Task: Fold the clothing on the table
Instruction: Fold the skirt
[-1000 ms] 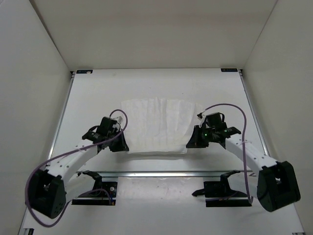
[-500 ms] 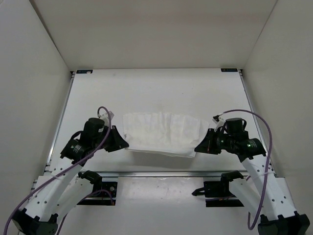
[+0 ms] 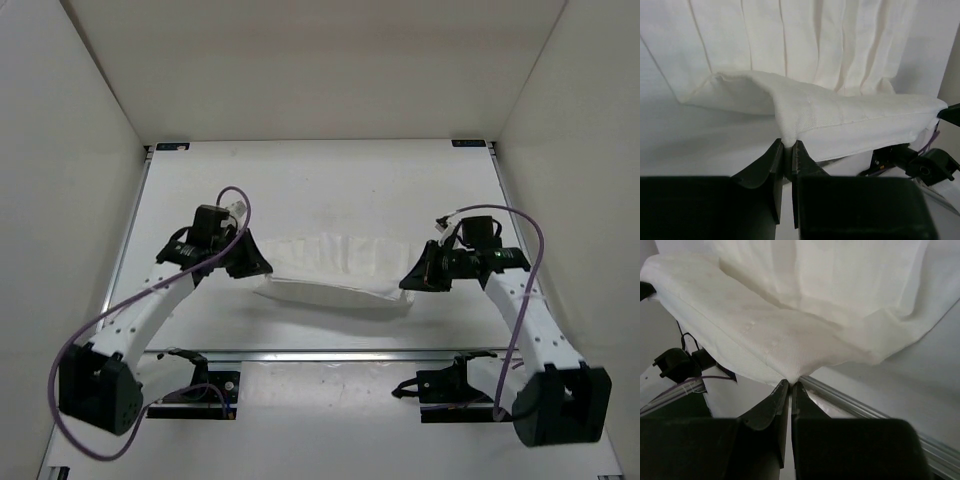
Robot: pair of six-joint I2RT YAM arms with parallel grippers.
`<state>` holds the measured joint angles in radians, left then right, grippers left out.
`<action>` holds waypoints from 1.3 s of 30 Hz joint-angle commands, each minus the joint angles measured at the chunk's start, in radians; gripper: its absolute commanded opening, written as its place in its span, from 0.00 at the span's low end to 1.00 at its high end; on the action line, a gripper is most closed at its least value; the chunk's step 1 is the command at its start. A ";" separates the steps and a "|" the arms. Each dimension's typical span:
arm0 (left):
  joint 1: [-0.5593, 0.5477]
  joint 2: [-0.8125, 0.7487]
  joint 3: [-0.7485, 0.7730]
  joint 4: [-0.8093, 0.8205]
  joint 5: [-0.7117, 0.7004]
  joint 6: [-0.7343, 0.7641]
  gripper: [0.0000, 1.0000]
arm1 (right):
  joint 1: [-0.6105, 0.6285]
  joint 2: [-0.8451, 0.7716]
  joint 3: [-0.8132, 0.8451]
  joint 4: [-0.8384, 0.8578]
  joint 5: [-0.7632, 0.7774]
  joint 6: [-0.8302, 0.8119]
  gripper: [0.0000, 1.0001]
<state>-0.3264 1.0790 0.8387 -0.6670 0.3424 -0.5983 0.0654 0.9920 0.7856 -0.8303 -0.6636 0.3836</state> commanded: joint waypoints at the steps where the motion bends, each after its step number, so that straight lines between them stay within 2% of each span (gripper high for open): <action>1: 0.061 0.116 0.118 0.122 -0.094 0.064 0.00 | -0.051 0.147 0.073 0.141 0.074 -0.055 0.00; 5: 0.084 0.358 0.252 0.156 -0.097 0.075 0.04 | -0.062 0.347 0.179 0.261 0.068 -0.022 0.00; 7: 0.087 0.455 0.330 0.185 -0.095 0.069 0.08 | -0.058 0.503 0.304 0.295 0.053 -0.022 0.00; 8: 0.096 0.514 0.353 0.187 -0.089 0.066 0.14 | -0.064 0.578 0.341 0.307 0.071 -0.009 0.01; 9: 0.102 0.568 0.391 0.208 -0.079 0.052 0.38 | -0.064 0.621 0.418 0.312 0.055 -0.015 0.02; 10: 0.112 0.613 0.419 0.225 -0.054 0.042 0.59 | -0.061 0.687 0.491 0.333 0.036 -0.020 0.16; 13: 0.142 0.659 0.468 0.291 0.032 0.008 0.61 | -0.064 0.789 0.622 0.330 0.071 -0.038 0.43; 16: 0.164 0.613 0.426 0.331 0.020 -0.005 0.64 | -0.046 0.749 0.582 0.359 0.194 -0.026 0.52; 21: 0.161 0.480 0.239 0.317 -0.054 0.029 0.65 | -0.047 0.558 0.304 0.450 0.257 0.053 0.54; 23: 0.153 0.424 0.127 0.329 -0.077 0.032 0.65 | -0.059 0.484 0.128 0.525 0.245 0.115 0.54; 27: 0.130 0.345 -0.009 0.372 -0.104 0.025 0.64 | -0.064 0.375 -0.087 0.658 0.211 0.204 0.55; 31: 0.110 0.375 -0.064 0.380 -0.111 0.035 0.64 | -0.064 0.419 -0.163 0.695 0.196 0.210 0.57; 39: 0.084 0.423 -0.127 0.457 -0.166 0.002 0.68 | -0.124 0.545 -0.295 1.019 0.163 0.391 0.59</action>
<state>-0.2310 1.5085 0.7307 -0.2760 0.2161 -0.5842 -0.0444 1.4708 0.5415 0.0559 -0.5602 0.7124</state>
